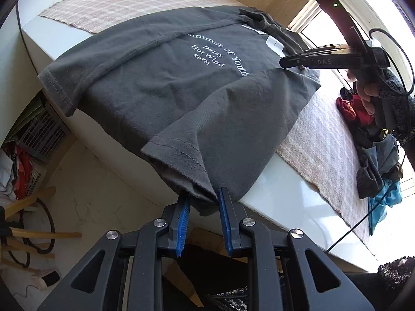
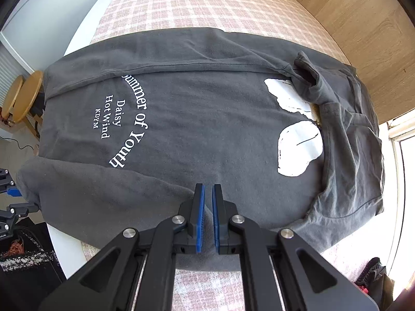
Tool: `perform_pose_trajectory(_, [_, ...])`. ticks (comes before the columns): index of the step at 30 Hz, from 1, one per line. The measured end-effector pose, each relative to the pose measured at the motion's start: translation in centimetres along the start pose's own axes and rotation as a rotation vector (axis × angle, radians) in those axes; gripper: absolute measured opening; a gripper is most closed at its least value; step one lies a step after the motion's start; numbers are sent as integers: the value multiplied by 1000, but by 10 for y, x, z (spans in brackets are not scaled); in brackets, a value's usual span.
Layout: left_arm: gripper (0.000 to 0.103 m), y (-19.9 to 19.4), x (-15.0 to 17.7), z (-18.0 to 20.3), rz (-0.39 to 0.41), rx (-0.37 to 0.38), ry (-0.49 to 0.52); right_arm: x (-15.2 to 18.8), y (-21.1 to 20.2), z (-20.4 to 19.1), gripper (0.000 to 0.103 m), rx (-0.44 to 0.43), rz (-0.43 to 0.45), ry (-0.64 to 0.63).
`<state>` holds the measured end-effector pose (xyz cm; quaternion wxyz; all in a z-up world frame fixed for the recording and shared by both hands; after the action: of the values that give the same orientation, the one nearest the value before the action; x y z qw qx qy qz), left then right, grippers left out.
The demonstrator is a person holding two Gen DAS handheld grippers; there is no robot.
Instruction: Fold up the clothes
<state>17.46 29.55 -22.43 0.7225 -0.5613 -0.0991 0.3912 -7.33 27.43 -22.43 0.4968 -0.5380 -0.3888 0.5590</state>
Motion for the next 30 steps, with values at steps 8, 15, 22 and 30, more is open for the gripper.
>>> perform_pose_trajectory(8, [4,-48,-7,-14,28,80,87,2,10,3,6,-6,-28,-2])
perform_pose_trajectory(15, [4,-45,-60,-14,14,-45,395,15,3,-10,6,10,-20,10])
perform_pose_trajectory(22, [3,-27,-92,-56,-5,-98,381,30,-18,3,6,27,5,84])
perform_pose_trajectory(30, [3,-43,-65,-85,43,-23,256,3,-55,-128,23,-156,107,-114])
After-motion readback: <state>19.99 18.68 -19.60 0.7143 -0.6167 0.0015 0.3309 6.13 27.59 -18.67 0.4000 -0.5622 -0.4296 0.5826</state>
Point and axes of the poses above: each gripper's, at about its wrist camera, not at the fingertips, and y roughly the way its jaws point, z to its right, x to its underside, the point moved 2 cm from there along y, roughly the way its jaws point, and after that the axes turned 2 degrees about -y, right-handed, at the moved point
